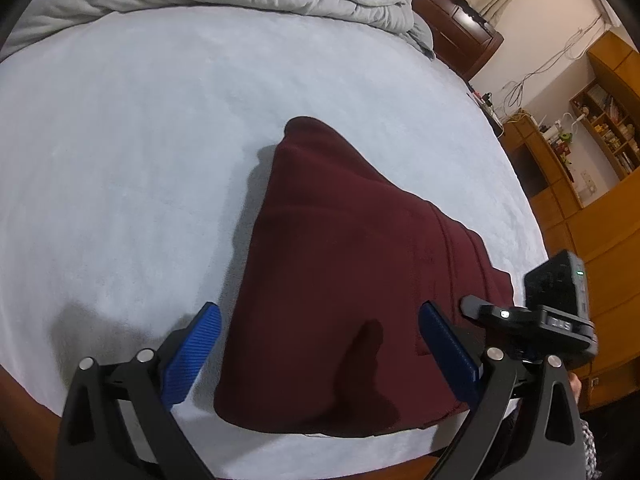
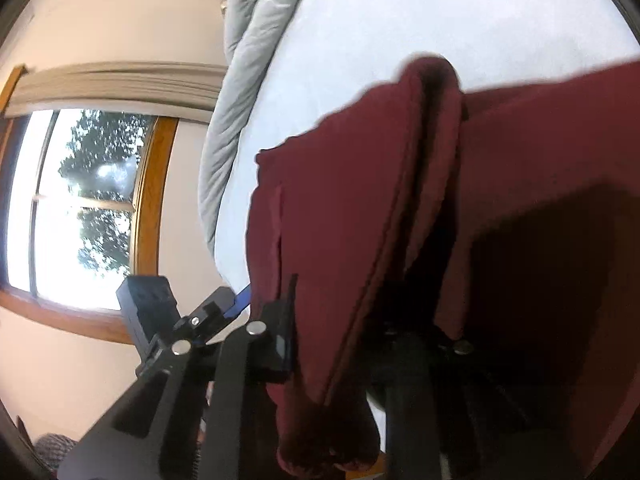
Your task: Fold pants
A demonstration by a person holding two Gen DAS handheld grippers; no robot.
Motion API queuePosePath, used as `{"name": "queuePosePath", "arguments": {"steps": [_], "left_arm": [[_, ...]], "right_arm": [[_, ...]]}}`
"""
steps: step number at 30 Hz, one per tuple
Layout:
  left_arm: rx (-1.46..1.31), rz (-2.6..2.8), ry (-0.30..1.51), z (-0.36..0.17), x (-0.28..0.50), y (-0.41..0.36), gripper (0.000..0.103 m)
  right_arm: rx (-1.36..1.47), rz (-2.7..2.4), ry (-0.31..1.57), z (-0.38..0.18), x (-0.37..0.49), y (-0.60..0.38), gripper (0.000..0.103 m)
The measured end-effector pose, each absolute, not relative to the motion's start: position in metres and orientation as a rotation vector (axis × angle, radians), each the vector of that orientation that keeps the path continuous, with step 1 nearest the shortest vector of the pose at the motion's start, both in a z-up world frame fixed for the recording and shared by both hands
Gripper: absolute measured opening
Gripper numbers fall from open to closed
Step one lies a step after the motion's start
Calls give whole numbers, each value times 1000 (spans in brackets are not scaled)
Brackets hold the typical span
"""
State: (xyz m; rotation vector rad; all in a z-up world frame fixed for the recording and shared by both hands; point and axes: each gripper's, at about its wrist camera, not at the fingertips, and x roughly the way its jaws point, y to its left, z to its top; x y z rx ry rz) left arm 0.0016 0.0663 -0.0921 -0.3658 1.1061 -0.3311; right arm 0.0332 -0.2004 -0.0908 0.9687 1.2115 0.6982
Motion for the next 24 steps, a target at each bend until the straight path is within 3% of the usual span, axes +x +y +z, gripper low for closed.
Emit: {"name": "queuePosePath", "arguments": {"steps": [13,24], "left_arm": [[-327,-387,1091,-77,10,39,99],[-263,-466,1101,-76,14,-11,99]], "right_arm": [[772,637,1088,9,15,-268,18],[809,528,1107,-15,-10,-316,18]]}}
